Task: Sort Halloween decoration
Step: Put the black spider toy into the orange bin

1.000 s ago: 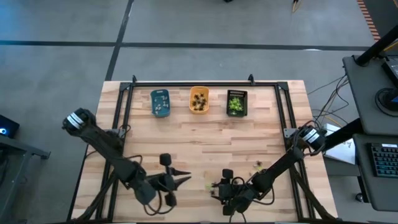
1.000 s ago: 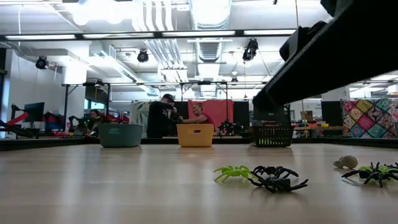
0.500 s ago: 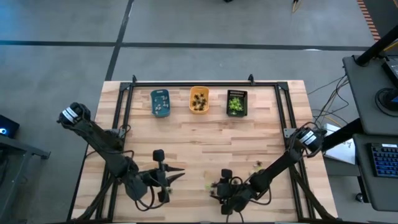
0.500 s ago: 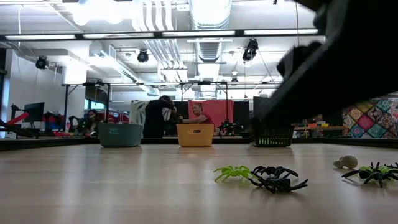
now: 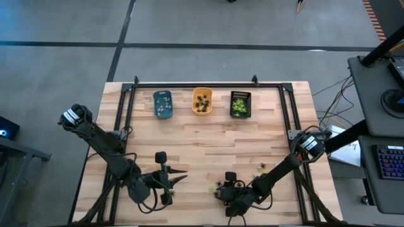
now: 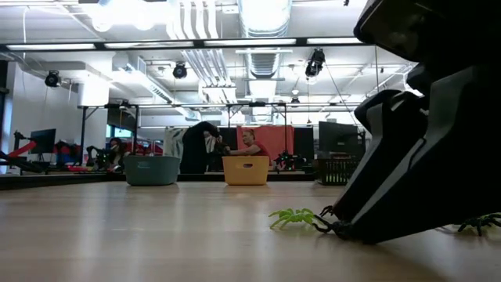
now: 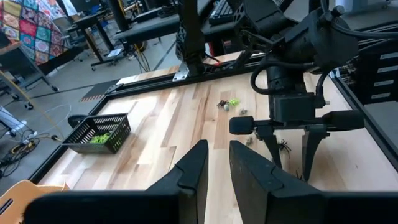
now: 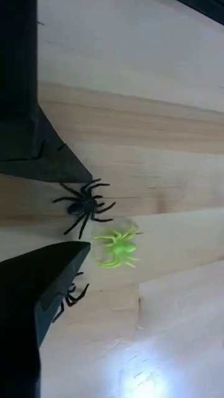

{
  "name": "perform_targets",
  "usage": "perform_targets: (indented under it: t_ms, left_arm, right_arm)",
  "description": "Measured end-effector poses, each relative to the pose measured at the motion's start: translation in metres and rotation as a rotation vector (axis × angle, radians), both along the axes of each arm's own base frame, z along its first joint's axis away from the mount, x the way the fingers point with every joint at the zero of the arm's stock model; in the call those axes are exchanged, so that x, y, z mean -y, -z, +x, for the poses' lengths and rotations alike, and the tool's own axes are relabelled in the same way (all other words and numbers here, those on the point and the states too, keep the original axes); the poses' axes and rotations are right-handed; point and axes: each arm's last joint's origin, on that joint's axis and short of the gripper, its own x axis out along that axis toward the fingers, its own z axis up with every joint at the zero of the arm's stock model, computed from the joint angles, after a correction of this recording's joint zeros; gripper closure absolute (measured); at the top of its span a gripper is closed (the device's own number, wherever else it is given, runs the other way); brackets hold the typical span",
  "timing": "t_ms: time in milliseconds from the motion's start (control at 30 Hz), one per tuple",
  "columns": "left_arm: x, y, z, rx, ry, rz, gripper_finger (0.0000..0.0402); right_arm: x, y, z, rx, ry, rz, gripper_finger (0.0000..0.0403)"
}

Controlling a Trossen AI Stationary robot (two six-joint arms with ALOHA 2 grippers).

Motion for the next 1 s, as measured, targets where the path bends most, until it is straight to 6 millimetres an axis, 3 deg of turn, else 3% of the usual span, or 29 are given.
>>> perform_targets:
  t_ms: [367, 600, 1000]
  left_arm:
    - [0.0, 0.0, 0.0, -0.001, 0.0, 0.001, 0.0352]
    - [0.0, 0.001, 0.0, -0.002, 0.0, 0.002, 0.0352]
    - [0.0, 0.001, 0.0, -0.002, 0.0, 0.002, 0.0352]
  right_arm:
    - [0.001, 0.012, 0.003, -0.03, -0.033, -0.007, 0.0327]
    - [0.001, 0.008, 0.003, -0.024, -0.052, -0.01, 0.0373]
    - [0.003, -0.004, 0.002, -0.007, -0.055, -0.005, 0.0394]
